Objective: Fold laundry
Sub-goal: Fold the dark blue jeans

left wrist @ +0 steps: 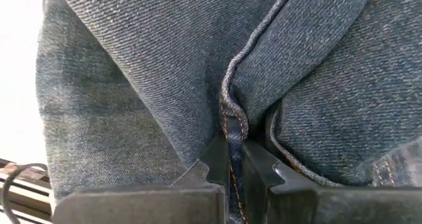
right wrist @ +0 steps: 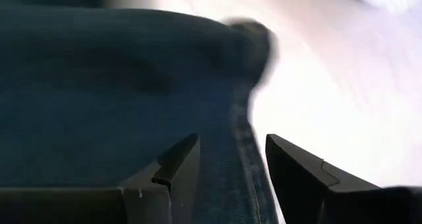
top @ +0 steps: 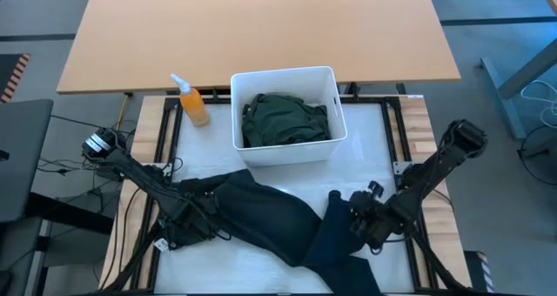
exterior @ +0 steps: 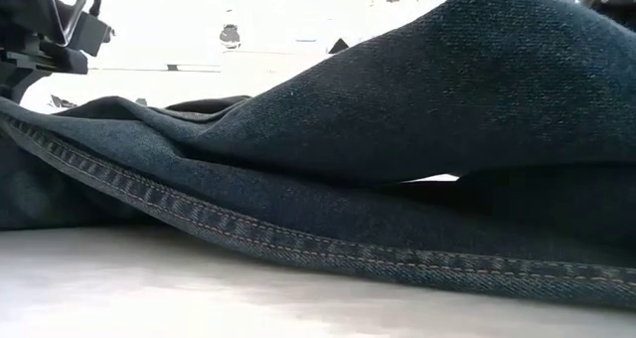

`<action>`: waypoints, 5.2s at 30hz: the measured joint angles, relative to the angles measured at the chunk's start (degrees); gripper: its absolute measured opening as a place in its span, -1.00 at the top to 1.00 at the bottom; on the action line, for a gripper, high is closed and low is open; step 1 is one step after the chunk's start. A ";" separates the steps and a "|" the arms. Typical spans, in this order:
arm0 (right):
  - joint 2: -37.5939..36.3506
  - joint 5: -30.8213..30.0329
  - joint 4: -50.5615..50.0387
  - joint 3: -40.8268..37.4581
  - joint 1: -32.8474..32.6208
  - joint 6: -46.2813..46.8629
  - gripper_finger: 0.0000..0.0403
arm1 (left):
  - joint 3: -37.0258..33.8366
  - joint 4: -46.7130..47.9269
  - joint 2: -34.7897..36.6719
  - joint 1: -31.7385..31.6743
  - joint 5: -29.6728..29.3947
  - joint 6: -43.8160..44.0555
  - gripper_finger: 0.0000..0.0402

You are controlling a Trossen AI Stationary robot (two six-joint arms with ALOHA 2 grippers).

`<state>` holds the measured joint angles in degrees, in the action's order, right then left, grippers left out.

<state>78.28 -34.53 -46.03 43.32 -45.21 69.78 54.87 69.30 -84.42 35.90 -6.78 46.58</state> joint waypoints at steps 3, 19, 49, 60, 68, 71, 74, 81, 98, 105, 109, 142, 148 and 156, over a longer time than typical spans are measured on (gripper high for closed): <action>-0.39 0.82 0.25 2.44 0.00 -16.22 0.00 | 0.00 -0.06 0.00 -0.57 0.41 -0.21 1.00; -0.19 13.83 2.99 10.54 15.61 -74.72 0.01 | -0.02 -3.41 0.00 -3.54 2.67 -1.26 1.00; 11.87 25.38 -11.82 22.97 24.16 -85.87 0.87 | -0.02 -4.32 -0.03 -3.52 -1.05 -5.20 1.00; 11.83 25.57 -33.33 60.01 13.57 -55.91 0.90 | 0.00 -0.80 -0.02 -3.52 -3.77 -4.90 1.00; 11.72 24.89 -14.92 72.18 2.43 -48.31 0.90 | 0.02 0.35 -0.02 -3.52 -3.70 -4.85 1.00; 13.04 23.78 -9.81 71.75 0.22 -51.10 0.90 | 0.02 0.44 -0.02 -3.52 -3.46 -4.45 1.00; 16.33 24.10 -9.04 71.64 -0.26 -51.21 0.90 | 0.04 0.97 -0.02 -3.52 -2.93 -3.79 1.00; 25.85 29.25 -7.58 71.59 1.74 -51.20 0.82 | 0.04 4.18 0.00 -3.49 -1.36 -1.84 1.00; 34.40 39.08 -32.09 65.98 -5.00 -10.27 0.23 | 0.00 7.95 0.02 -3.41 -1.67 -2.64 1.00; 35.44 37.73 -18.75 56.91 -14.04 8.92 0.04 | -5.41 7.05 0.04 -4.60 -1.55 -4.10 1.00; 35.44 32.80 -13.40 51.20 -17.88 25.66 0.00 | -11.17 4.06 0.09 -5.50 0.29 -5.51 1.00; 25.66 19.56 3.03 35.31 -18.37 25.24 0.00 | -2.52 14.13 5.46 -7.93 -6.78 -11.71 0.41; 22.57 14.68 3.01 35.31 -22.08 24.35 0.00 | 8.27 20.24 5.62 -7.93 -9.23 -11.64 0.16; 22.21 1.70 -1.28 34.72 -25.00 21.15 0.00 | 11.45 -28.49 4.12 -7.94 -11.53 -32.13 0.11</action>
<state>100.49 -32.83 -47.31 78.04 -70.22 90.94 66.32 40.81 -80.31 27.96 -18.30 14.45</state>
